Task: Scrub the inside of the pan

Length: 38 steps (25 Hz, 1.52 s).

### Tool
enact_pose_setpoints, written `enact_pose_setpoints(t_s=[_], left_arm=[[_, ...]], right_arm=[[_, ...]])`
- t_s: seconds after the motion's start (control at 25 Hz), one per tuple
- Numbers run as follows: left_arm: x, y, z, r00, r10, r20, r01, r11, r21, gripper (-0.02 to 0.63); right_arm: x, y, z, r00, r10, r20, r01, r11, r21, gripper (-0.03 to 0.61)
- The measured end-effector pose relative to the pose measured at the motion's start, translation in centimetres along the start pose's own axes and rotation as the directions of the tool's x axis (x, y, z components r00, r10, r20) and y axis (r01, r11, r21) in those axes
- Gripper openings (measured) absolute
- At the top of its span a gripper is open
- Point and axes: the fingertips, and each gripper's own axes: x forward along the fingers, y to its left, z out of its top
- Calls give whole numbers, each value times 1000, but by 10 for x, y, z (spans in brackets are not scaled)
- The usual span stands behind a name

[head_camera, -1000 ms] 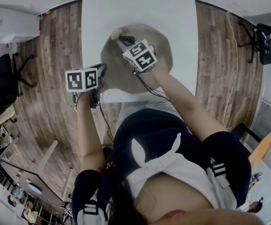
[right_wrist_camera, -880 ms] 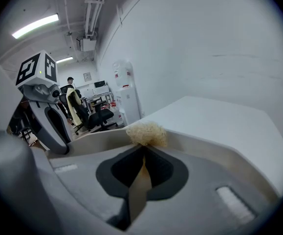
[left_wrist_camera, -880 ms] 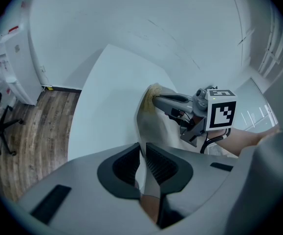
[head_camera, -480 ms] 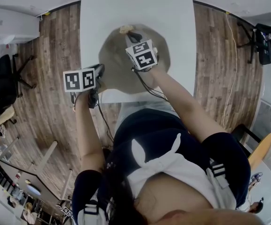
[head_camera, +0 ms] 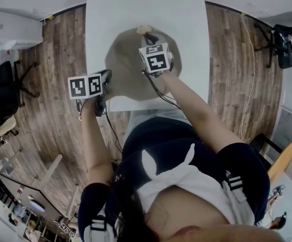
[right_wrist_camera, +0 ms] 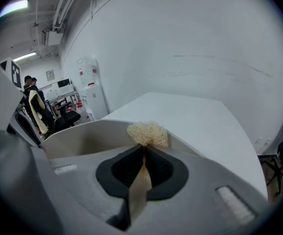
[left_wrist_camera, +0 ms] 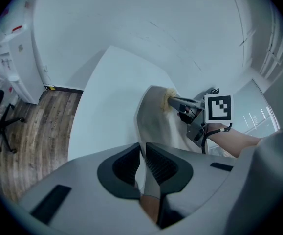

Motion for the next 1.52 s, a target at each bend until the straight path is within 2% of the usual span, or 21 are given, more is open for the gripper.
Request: enact_pose_setpoints(t_s=[0.28,0.52,0.8,1.0,1.24,1.52], left_arm=[[-1,-1,1,1000,13,6,-13,1000,14,46],[-2,0,-2,1000,10,16,-10,1000,8,46],[-2,2,-2,999,13,29,-13,1000,3,46],[-4,1,-3,999,9,36,-9,1000,1,46],[-5,2,-4,999,5,47,-5,1000,-4,46],[-4,3,-6,999,11,48,-11,1000,9,46]], right_arm=[[-8,-14,-3,995,-81,-57,81,997,-7,12],[-21,-21,-9,985,-146,-95,148,989,22,12],[-37,-35,-18,959,-235,-159,242,970,30,12],[-50,-44,-23,945,-265,-192,281,958,62,12],[-66,-50,-32,930,-289,-229,313,947,77,12],[-71,-51,-39,921,-255,-295,256,966,-38,12]])
